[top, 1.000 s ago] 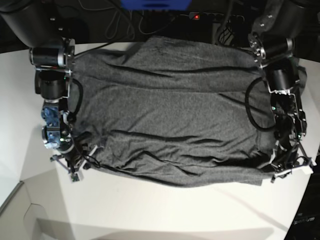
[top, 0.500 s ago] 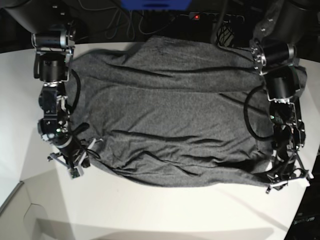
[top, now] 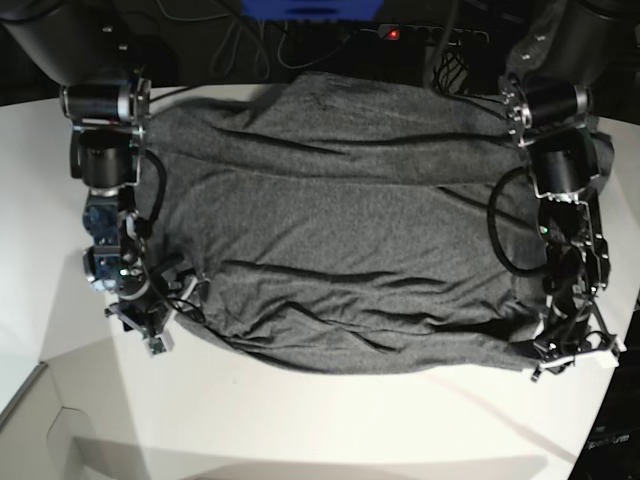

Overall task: Layout the t-shirt on the table in an organized manner, then fold the t-shirt properly
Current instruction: 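Grasp the hem corners with both grippers, then pull the held hem with both grippers away from the collar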

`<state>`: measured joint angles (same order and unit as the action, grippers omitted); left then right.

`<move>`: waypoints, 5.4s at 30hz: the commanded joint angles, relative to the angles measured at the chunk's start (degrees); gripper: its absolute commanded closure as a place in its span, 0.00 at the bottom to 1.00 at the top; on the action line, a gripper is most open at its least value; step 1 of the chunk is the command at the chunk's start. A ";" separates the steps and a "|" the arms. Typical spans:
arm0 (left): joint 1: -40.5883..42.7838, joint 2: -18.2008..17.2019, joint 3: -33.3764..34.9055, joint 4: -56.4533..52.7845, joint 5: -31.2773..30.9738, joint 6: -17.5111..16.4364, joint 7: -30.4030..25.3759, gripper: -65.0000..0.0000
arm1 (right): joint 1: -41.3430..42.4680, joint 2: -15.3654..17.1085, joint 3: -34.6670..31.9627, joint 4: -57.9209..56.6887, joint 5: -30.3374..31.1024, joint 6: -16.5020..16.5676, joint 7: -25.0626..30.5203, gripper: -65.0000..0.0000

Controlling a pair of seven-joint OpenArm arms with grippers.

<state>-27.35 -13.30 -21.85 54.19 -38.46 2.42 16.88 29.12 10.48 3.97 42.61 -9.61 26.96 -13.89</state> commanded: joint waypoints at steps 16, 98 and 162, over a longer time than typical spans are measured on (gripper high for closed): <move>-1.61 -0.63 0.00 0.97 -0.27 -0.61 -1.28 1.00 | 2.74 1.26 0.21 0.16 0.68 -0.19 4.97 0.34; -4.60 -1.34 0.18 -3.25 -0.09 -0.70 3.20 0.99 | -11.06 0.55 6.36 16.95 0.77 -0.19 8.75 1.00; -16.03 3.41 21.80 -30.24 3.51 -0.70 -14.20 0.47 | -29.34 -7.89 6.36 52.12 0.77 -0.10 5.49 0.46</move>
<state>-41.01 -9.47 0.08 22.92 -35.18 2.15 4.21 -1.02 2.61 10.44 93.80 -9.34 27.05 -9.82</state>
